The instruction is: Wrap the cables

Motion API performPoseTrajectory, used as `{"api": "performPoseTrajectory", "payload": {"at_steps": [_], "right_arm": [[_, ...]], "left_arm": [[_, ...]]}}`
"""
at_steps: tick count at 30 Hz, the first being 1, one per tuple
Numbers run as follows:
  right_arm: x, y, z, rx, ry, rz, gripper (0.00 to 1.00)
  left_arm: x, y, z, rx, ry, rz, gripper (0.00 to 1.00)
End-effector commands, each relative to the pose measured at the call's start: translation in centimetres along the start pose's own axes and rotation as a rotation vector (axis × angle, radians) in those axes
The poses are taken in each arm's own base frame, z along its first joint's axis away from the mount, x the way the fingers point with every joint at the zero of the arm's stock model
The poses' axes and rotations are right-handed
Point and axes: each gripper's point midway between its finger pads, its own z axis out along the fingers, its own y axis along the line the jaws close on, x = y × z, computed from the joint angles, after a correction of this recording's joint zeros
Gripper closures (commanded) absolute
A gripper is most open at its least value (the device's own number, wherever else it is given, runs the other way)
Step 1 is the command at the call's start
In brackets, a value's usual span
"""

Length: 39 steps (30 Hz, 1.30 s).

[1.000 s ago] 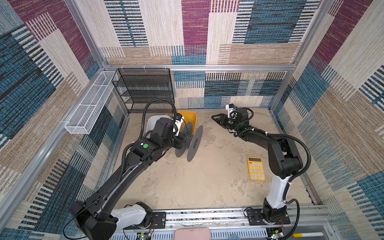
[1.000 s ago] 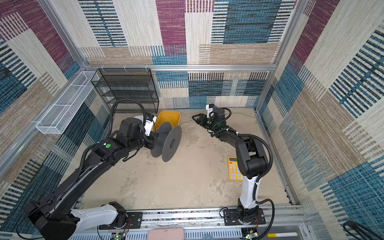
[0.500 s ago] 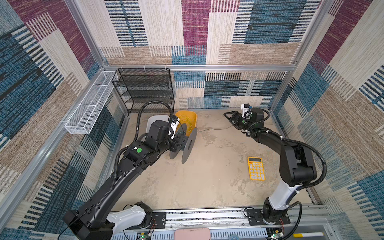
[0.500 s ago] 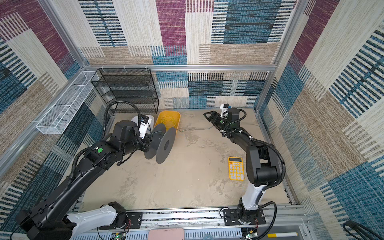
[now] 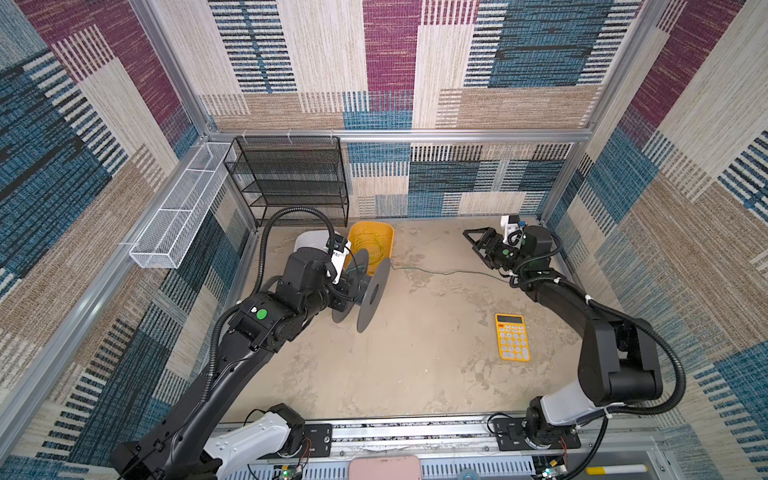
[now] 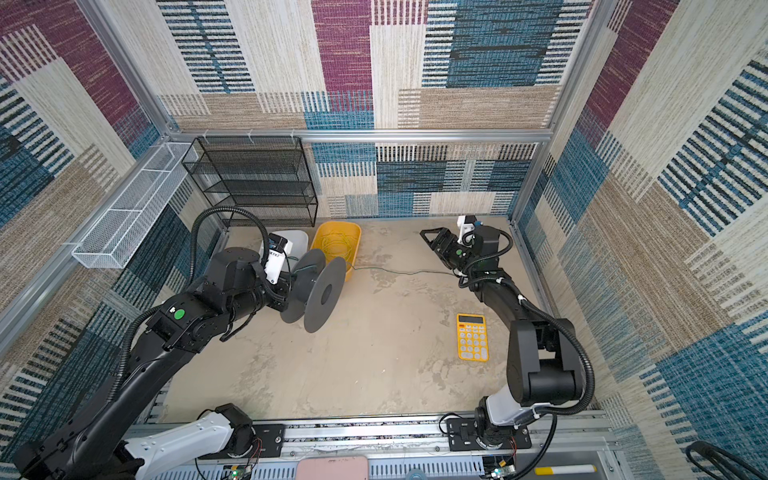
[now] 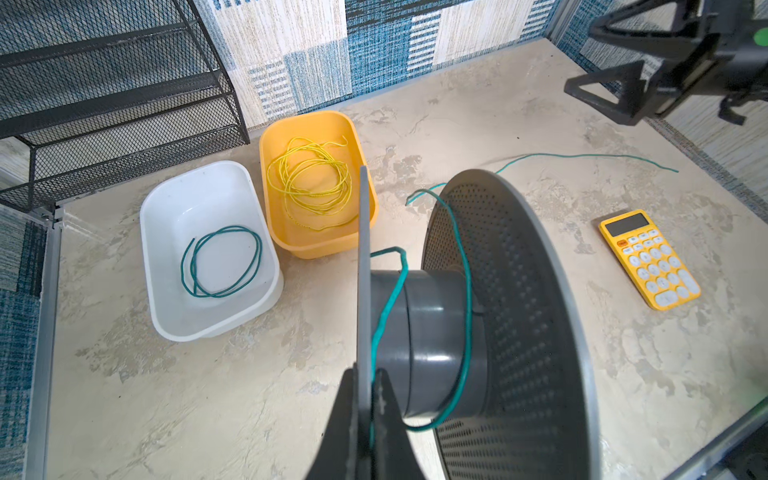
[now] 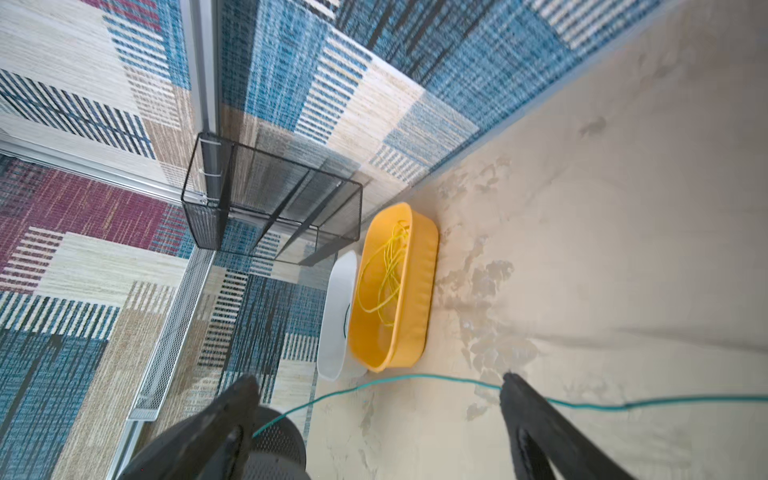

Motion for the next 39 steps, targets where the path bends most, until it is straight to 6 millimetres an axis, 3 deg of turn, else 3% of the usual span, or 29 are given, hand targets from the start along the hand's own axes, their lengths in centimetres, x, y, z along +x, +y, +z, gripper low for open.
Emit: {"api": "performPoseTrajectory", "payload": {"at_steps": [1,4,8,17,26,33,39], "right_arm": [[2.4,-1.1,-1.3,0.005,0.005,0.097,0.07],[4.0,-2.2,-1.8,0.005,0.010,0.160,0.07],[4.3,-4.2,-0.8,0.049,0.003,0.223,0.06],[4.3,-8.4,4.1,0.034,0.025,0.416,0.10],[2.9,-11.2,8.2,0.060,0.018,0.474,0.24],[3.2,-14.1,10.1,0.093,0.019,0.509,0.48],[2.6,-14.6,10.0,0.116,-0.008,0.454,0.71]], "left_arm": [[-1.3,0.3,-0.4,-0.012,-0.068,-0.052,1.00],[-1.3,0.4,-0.7,-0.014,-0.080,-0.059,1.00],[-1.4,0.5,-0.9,-0.017,-0.093,-0.065,1.00],[-1.2,0.5,-1.2,-0.015,-0.102,-0.071,1.00],[-1.0,0.6,-1.8,-0.012,-0.112,-0.074,1.00],[-0.9,0.8,-2.4,-0.018,-0.121,-0.077,1.00],[-1.0,1.1,-3.0,-0.026,-0.127,-0.068,1.00]]}}
